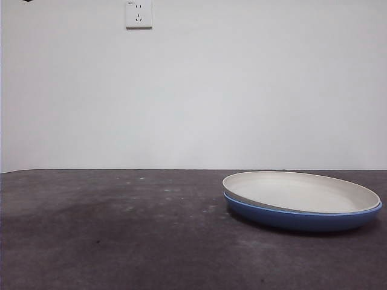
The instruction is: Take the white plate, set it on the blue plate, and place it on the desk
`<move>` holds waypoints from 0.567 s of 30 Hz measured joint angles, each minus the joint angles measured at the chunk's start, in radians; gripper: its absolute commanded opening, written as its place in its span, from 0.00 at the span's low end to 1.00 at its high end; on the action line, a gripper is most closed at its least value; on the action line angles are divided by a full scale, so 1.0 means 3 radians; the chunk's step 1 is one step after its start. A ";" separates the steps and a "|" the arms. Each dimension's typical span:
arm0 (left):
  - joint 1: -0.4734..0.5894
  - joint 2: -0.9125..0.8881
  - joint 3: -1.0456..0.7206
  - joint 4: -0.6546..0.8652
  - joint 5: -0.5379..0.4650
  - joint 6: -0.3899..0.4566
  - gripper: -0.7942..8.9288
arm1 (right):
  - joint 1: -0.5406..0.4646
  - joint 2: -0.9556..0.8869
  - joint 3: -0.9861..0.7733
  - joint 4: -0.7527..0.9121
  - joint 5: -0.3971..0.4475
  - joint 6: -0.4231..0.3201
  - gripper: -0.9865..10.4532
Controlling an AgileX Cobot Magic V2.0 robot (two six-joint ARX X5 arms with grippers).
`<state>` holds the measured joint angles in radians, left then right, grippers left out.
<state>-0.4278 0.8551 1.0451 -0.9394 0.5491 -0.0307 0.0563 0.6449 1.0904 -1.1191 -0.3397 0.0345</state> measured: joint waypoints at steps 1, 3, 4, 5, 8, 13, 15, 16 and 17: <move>0.0000 0.0001 0.0000 0.0003 0.0000 0.0000 0.43 | 0.0000 0.0000 0.0000 -0.0001 0.0000 0.0001 0.43; 0.0000 0.0001 0.0000 0.0008 0.0000 0.0001 0.43 | 0.0000 0.0000 0.0000 -0.0018 0.0000 0.0006 0.43; 0.0000 0.0001 0.0000 0.0014 0.0000 0.0001 0.43 | 0.0000 0.0000 0.0000 -0.0037 0.0000 0.0014 0.43; 0.0000 0.0001 0.0000 0.0017 0.0000 0.0003 0.43 | 0.0000 0.0003 0.0000 -0.0053 0.0000 0.0019 0.43; 0.0000 0.0001 0.0000 0.0017 0.0000 0.0014 0.43 | 0.0000 0.0037 0.0000 -0.0067 0.0000 0.0062 0.43; 0.0000 0.0001 0.0000 0.0017 0.0000 0.0024 0.43 | 0.0000 0.0200 -0.0202 0.0088 0.0000 0.0102 0.43; 0.0000 0.0001 0.0000 0.0017 0.0000 0.0024 0.43 | -0.0001 0.0291 -0.0390 0.0256 0.0000 0.0151 0.43; 0.0000 0.0001 0.0000 0.0017 0.0000 0.0024 0.43 | -0.0001 0.0343 -0.0487 0.0356 -0.0001 0.0181 0.43; 0.0000 0.0001 0.0000 0.0017 0.0000 0.0024 0.43 | -0.0001 0.0412 -0.0596 0.0474 -0.0001 0.0217 0.43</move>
<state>-0.4278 0.8555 1.0451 -0.9344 0.5491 -0.0235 0.0559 0.7685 0.9115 -0.9768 -0.3401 0.0998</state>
